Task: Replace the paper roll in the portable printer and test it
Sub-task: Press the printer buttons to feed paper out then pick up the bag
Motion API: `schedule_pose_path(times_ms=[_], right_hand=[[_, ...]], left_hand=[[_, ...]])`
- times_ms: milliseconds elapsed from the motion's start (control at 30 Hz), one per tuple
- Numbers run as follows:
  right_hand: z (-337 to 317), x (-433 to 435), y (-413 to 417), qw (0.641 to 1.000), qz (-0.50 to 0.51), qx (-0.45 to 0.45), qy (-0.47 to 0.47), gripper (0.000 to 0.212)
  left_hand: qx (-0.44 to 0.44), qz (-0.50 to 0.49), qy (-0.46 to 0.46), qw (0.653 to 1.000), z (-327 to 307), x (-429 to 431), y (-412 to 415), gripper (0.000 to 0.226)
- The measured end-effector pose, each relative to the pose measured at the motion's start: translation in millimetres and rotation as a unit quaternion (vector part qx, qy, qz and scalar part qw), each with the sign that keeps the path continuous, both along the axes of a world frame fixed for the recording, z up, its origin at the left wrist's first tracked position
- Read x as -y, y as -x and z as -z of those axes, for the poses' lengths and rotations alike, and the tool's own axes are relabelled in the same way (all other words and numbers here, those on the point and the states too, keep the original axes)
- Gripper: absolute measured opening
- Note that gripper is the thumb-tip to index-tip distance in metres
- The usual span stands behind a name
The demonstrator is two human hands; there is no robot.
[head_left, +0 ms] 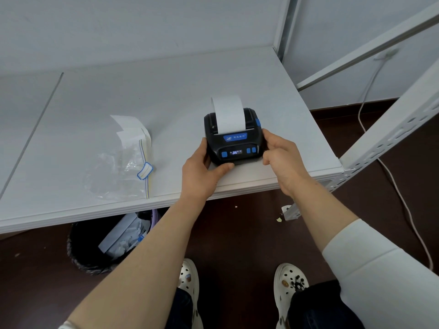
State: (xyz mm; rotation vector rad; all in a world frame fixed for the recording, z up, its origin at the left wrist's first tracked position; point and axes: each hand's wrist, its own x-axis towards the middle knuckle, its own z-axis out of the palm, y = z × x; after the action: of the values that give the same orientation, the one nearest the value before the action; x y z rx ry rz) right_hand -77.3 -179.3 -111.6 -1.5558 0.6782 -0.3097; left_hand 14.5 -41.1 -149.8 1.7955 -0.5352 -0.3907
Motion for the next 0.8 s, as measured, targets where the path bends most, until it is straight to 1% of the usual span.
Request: schedule_pose_path(times_ms=[100, 333, 533, 800], right_hand=[[-0.8, -0.3, 0.0, 1.0, -0.002, 0.005, 0.001, 0.07], [-1.5, -1.8, 0.0, 1.0, -0.004, -0.006, 0.009, 0.074], [-1.5, -1.6, 0.1, 1.0, 0.001, -0.006, 0.015, 0.074], [0.8, -0.1, -0.5, 1.0, -0.002, 0.003, 0.018, 0.074]], left_hand=[[-0.001, 0.0, -0.002, 1.0, -0.3, -0.3, 0.4, 0.071], [-0.002, -0.003, 0.0, 1.0, -1.1, -0.1, 0.9, 0.071], [-0.006, -0.006, -0.002, 1.0, -0.6, 0.2, 0.8, 0.074], [-0.007, -0.006, -0.003, 1.0, -1.4, 0.2, 0.8, 0.072]])
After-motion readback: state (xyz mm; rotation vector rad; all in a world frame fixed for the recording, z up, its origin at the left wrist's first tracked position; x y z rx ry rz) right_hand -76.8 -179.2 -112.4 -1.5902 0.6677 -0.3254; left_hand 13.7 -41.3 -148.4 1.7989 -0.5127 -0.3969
